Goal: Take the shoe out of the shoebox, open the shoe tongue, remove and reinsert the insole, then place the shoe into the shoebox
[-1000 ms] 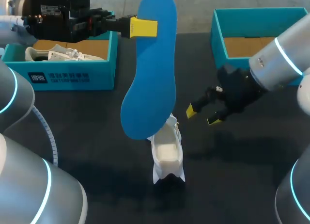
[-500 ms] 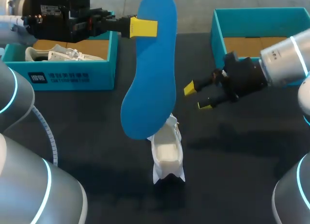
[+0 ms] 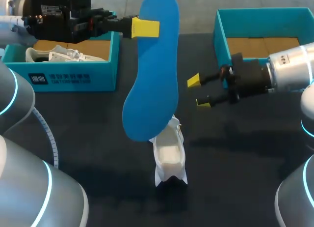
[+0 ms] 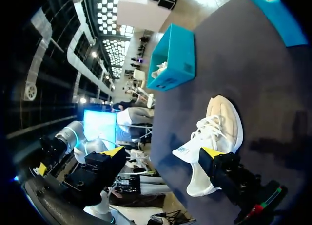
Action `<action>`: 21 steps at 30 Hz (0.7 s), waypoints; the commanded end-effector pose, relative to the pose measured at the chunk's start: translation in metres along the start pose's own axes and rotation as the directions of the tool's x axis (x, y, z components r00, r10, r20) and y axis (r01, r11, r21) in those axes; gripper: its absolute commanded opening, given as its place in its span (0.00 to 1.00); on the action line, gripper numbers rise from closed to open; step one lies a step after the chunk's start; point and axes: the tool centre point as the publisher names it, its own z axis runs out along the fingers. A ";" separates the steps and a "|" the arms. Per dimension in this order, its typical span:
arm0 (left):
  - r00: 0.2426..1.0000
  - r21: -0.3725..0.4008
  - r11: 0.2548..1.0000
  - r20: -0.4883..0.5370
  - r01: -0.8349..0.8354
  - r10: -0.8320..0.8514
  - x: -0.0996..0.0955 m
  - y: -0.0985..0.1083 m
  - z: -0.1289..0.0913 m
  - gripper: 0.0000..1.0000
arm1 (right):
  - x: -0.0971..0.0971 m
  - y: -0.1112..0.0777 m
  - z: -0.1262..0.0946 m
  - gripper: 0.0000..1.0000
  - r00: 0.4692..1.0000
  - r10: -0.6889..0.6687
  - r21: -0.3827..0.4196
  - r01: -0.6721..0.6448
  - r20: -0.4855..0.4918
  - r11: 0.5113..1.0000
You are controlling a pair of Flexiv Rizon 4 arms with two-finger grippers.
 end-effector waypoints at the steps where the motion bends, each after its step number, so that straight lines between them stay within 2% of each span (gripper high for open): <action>1: 1.000 -0.001 1.000 0.000 0.000 0.000 -0.001 0.000 0.001 0.00 | 0.008 0.000 -0.006 1.00 1.000 -0.012 -0.020 0.011 -0.014 1.000; 15: 1.000 -0.001 1.000 0.000 0.000 0.000 -0.001 0.000 0.001 0.00 | 0.017 0.001 -0.018 1.00 0.993 -0.038 -0.045 0.033 -0.116 0.998; 21: 1.000 -0.001 1.000 0.000 0.000 0.000 -0.001 0.000 0.001 0.00 | 0.020 0.000 -0.021 1.00 0.985 -0.052 -0.026 0.048 -0.163 0.998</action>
